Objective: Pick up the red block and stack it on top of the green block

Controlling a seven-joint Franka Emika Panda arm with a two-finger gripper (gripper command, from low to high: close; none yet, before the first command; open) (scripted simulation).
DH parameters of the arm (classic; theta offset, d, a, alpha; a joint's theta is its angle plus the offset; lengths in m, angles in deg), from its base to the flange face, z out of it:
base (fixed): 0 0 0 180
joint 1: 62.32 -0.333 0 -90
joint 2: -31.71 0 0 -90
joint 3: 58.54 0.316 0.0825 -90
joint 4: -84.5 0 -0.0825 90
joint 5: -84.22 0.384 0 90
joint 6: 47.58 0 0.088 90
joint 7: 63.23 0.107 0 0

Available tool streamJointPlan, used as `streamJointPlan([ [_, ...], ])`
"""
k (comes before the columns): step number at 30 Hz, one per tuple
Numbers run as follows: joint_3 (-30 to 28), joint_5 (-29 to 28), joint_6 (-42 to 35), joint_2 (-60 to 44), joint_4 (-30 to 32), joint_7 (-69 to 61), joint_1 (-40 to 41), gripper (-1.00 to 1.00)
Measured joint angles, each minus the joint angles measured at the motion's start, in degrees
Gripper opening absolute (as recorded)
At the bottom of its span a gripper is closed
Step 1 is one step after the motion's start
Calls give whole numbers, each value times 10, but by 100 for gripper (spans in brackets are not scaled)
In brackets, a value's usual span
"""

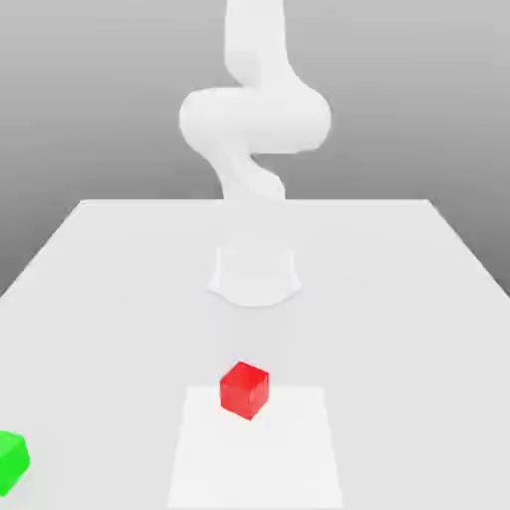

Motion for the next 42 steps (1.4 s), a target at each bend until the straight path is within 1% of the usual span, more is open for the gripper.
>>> streamJointPlan([
  [11, 42, 8, 150, -193, 192, 144, 50, 0],
  [16, 54, 15, 232, -303, 288, 217, 68, 0],
  [18, 54, 9, 288, -377, 308, 246, 72, 0],
  [20, 52, -9, 331, -431, 310, 265, 79, 0],
  [23, 26, -40, 387, -497, 303, 289, 59, 0],
  [24, 15, -45, 405, -518, 301, 293, 50, -100],
  [31, 10, -47, 410, -523, 300, 296, 45, -100],
  [35, 28, -16, 352, -455, 310, 273, 54, -100],
  [39, 24, 10, 283, -379, 317, 252, 47, -100],
  [42, 2, 37, 249, -393, 271, 204, 69, -100],
])
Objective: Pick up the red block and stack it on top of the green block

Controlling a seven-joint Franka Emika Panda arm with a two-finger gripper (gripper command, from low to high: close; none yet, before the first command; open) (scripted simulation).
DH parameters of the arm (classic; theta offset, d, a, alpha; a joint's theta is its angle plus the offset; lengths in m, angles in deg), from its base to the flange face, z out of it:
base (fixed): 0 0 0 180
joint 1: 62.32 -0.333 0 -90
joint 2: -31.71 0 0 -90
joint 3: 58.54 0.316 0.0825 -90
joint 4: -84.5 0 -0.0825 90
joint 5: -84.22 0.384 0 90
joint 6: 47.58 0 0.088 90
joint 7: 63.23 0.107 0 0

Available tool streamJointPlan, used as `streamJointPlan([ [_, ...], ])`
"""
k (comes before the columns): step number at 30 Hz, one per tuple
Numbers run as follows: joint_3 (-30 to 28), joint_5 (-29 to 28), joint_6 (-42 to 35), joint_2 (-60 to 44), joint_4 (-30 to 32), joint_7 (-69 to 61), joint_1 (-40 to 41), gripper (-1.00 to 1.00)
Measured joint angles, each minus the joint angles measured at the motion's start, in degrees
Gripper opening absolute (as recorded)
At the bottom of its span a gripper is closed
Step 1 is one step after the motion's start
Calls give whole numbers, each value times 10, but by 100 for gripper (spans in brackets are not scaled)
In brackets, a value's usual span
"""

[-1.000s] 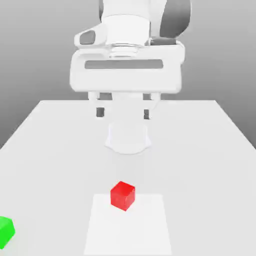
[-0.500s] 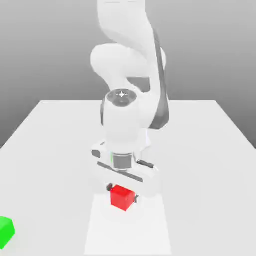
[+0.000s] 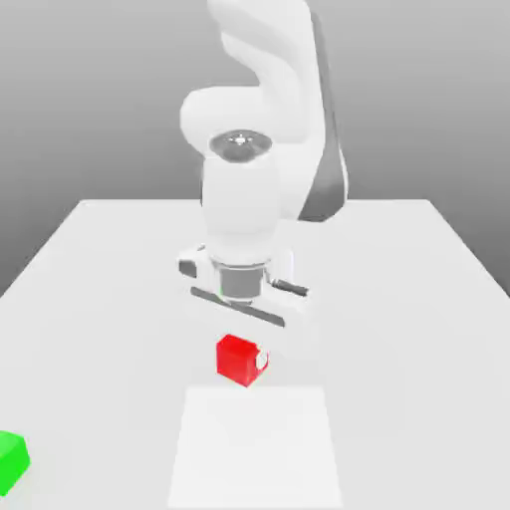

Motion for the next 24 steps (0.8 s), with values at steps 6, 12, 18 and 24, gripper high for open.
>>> streamJointPlan([
  [6, -30, 29, -59, -68, -122, -94, 74, -100],
  [12, -68, 23, -115, -138, -246, -165, 135, -100],
  [18, -96, 16, -126, -216, -340, -216, 183, -100],
  [24, -88, 28, -82, -267, -346, -227, 192, 100],
])
